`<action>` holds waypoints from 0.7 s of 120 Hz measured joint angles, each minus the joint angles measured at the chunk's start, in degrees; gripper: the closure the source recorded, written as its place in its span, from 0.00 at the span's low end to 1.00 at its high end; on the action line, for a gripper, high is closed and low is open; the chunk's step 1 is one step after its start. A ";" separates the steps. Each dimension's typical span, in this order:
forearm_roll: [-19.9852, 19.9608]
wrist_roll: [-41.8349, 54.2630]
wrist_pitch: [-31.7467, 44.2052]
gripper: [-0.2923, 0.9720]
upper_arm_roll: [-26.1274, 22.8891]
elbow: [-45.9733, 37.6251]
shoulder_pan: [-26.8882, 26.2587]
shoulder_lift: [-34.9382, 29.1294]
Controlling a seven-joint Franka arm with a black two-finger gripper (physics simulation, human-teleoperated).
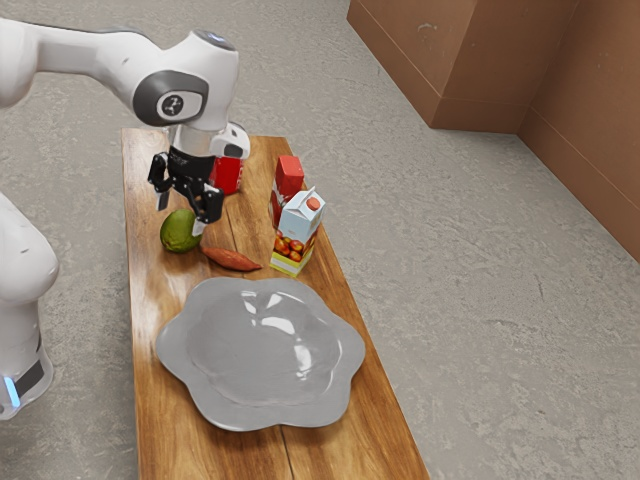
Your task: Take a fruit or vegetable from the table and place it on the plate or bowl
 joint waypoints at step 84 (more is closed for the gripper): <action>-0.40 -0.46 5.27 0.25 -2.19 -1.08 1.19 1.25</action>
